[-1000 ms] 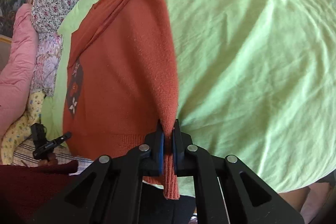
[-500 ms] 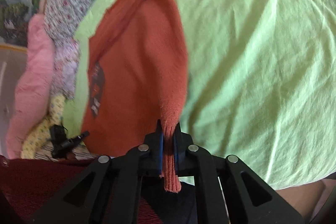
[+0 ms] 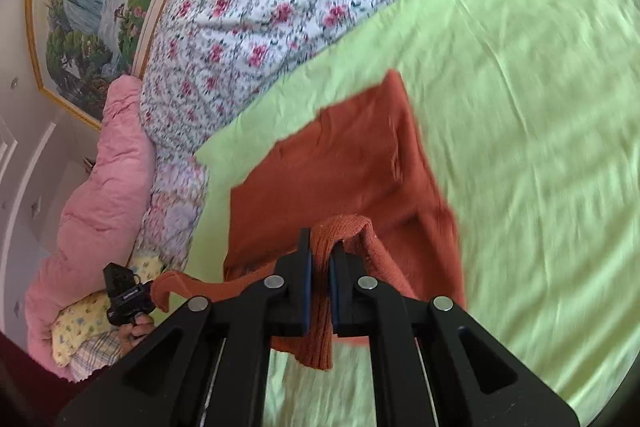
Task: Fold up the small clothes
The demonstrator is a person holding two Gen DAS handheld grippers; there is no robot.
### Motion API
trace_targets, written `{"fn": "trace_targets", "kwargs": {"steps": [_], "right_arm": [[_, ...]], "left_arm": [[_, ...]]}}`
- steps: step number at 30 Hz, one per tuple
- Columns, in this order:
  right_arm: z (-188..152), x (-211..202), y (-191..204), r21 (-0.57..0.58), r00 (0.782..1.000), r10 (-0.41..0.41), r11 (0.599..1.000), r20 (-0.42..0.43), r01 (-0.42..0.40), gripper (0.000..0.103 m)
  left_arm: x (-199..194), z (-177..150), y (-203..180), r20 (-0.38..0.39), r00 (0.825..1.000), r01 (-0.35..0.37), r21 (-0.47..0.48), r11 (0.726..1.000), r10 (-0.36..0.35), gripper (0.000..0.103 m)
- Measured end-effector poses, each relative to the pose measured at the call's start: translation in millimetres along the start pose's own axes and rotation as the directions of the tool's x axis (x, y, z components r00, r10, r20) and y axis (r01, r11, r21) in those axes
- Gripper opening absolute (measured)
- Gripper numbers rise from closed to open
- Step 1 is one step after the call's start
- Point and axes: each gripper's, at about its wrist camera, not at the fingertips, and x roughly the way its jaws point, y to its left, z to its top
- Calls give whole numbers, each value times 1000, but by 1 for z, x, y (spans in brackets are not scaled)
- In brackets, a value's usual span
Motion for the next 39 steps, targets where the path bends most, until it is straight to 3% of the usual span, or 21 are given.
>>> {"fn": "trace_targets", "kwargs": {"steps": [7, 13, 18, 20, 23, 26, 29, 32, 34, 37, 39], "right_arm": [[75, 61, -24, 37, 996, -84, 996, 34, 83, 8], [104, 114, -44, 42, 990, -137, 989, -33, 138, 8], [111, 146, -59, 20, 973, -204, 978, -107, 207, 10], [113, 152, -65, 38, 971, -202, 977, -127, 209, 11], [115, 144, -65, 47, 970, -201, 977, -134, 209, 20], [108, 113, -49, 14, 969, -242, 970, -40, 243, 37], [86, 97, -24, -33, 980, -201, 979, 17, 201, 40], [52, 126, 6, -172, 982, -129, 979, -134, 105, 40], [27, 158, 20, -261, 950, -130, 964, -284, 54, 40], [12, 191, 24, -334, 899, -149, 943, -412, 4, 40], [17, 199, 21, -378, 888, -178, 926, -424, 5, 38]], "left_arm": [[82, 71, 2, 30, 998, -46, -9, 999, 46, 3], [134, 92, 37, -4, 993, -119, -78, 990, 119, 3], [172, 93, 58, -70, 975, -215, -84, 973, 210, 6], [175, 90, 59, -95, 970, -231, -89, 969, 223, 16], [165, 86, 52, -97, 977, -200, -97, 975, 191, 40], [146, 63, 21, -126, 978, -168, -13, 986, 165, 42], [152, 31, -7, -204, 973, -97, 48, 994, 105, 44], [181, -6, -26, -326, 944, -20, 63, 998, 40, 43], [204, -22, -32, -386, 921, -24, 73, 997, 50, 43], [218, -20, -39, -388, 917, -31, 152, 988, 89, 43], [222, -3, -38, -379, 920, -36, 166, 985, 97, 39]]}}
